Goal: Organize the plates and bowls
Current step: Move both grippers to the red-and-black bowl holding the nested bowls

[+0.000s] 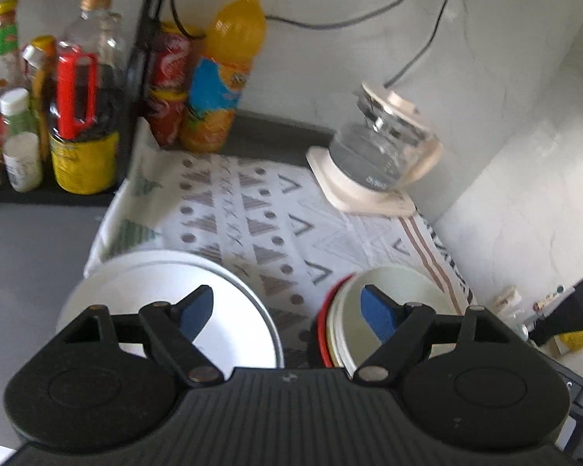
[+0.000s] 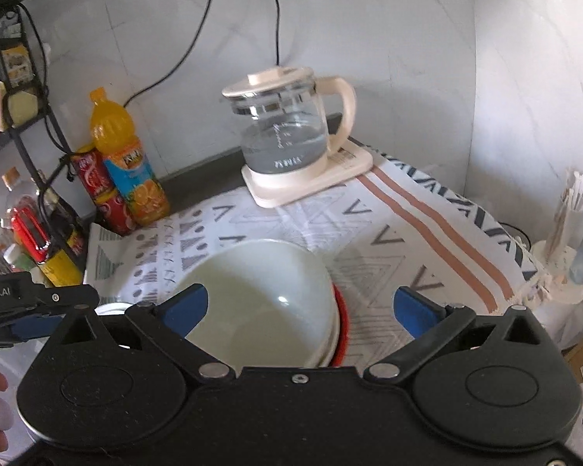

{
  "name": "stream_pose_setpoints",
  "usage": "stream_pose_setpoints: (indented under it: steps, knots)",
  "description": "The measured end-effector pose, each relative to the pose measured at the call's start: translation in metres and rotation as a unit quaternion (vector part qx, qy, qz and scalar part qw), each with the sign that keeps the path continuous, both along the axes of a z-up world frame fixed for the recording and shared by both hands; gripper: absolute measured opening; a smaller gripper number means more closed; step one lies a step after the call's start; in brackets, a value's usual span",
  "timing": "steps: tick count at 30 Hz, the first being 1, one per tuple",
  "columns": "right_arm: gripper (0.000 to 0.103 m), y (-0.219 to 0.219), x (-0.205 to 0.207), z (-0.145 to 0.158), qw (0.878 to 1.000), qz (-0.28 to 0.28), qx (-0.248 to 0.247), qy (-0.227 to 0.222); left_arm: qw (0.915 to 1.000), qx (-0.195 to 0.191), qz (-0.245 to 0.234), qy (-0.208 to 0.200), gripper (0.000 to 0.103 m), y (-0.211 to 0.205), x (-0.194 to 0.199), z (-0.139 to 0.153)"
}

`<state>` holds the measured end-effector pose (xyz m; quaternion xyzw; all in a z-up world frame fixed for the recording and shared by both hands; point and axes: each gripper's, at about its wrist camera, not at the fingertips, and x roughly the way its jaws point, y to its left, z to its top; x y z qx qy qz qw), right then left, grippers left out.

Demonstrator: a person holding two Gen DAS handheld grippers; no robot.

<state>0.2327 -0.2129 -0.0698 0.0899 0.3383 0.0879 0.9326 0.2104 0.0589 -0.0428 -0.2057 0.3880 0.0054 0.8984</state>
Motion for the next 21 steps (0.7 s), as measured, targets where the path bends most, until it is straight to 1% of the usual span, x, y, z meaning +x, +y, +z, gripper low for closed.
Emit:
stream_pose_setpoints:
  steps: [5, 12, 14, 16, 19, 21]
  knots:
    - [0.103, -0.01, 0.008, -0.013, 0.999, 0.009, 0.019, 0.03, 0.9992, -0.024, -0.027, 0.016, 0.081, -0.015, 0.009, -0.009]
    - [0.102, -0.018, 0.021, -0.03, 0.997, 0.021, 0.04, 0.068, 0.9973, 0.007, -0.058, 0.045, 0.077, -0.042, 0.028, -0.023]
    - [0.099, -0.02, 0.024, -0.035, 0.996, 0.027, 0.044, 0.077, 0.9962, 0.007, -0.068, 0.054, 0.075, -0.048, 0.034, -0.029]
    - [0.093, -0.02, 0.03, -0.04, 0.994, 0.031, 0.043, 0.09, 0.9947, 0.011, -0.077, 0.068, 0.069, -0.054, 0.039, -0.036]
    - [0.085, -0.02, 0.037, -0.048, 0.993, 0.037, 0.045, 0.106, 0.9934, 0.011, -0.076, 0.086, 0.061, -0.058, 0.046, -0.047]
    - [0.083, -0.018, 0.041, -0.053, 0.992, 0.042, 0.043, 0.113, 0.9924, 0.013, -0.074, 0.098, 0.057, -0.06, 0.051, -0.054]
